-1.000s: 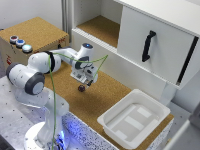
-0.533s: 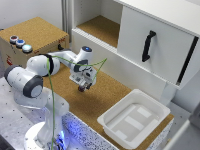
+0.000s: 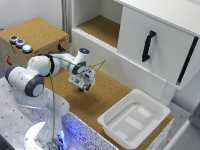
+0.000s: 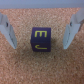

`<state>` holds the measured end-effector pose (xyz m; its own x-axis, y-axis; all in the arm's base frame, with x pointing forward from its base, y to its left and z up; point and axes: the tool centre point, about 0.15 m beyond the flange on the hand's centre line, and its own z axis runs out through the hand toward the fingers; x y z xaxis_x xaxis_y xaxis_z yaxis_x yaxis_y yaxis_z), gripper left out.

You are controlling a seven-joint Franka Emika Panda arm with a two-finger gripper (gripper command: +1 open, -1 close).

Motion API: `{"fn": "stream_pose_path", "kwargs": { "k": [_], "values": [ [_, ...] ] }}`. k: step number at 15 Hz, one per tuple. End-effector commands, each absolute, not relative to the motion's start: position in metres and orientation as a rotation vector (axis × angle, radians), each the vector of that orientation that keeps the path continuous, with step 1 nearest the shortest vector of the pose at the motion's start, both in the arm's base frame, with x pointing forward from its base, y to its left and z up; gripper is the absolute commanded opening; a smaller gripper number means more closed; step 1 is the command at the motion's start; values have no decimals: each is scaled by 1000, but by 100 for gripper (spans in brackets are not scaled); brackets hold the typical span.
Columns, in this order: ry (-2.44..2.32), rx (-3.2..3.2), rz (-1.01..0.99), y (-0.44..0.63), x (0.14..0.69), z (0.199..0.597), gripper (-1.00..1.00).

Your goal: Go towards the purple block and pick it up

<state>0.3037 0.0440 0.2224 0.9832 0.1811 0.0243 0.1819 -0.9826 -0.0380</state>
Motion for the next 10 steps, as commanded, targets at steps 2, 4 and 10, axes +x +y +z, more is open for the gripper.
{"fn": "stream_pose_path", "kwargs": {
  "k": [2,4,10],
  "values": [
    [-238,-3132,-39,67,316,194,-100],
    [-241,-3138,-35,67,316,192,-100],
    [-185,-3147,-58,61,304,209,-100]
  ]
}}
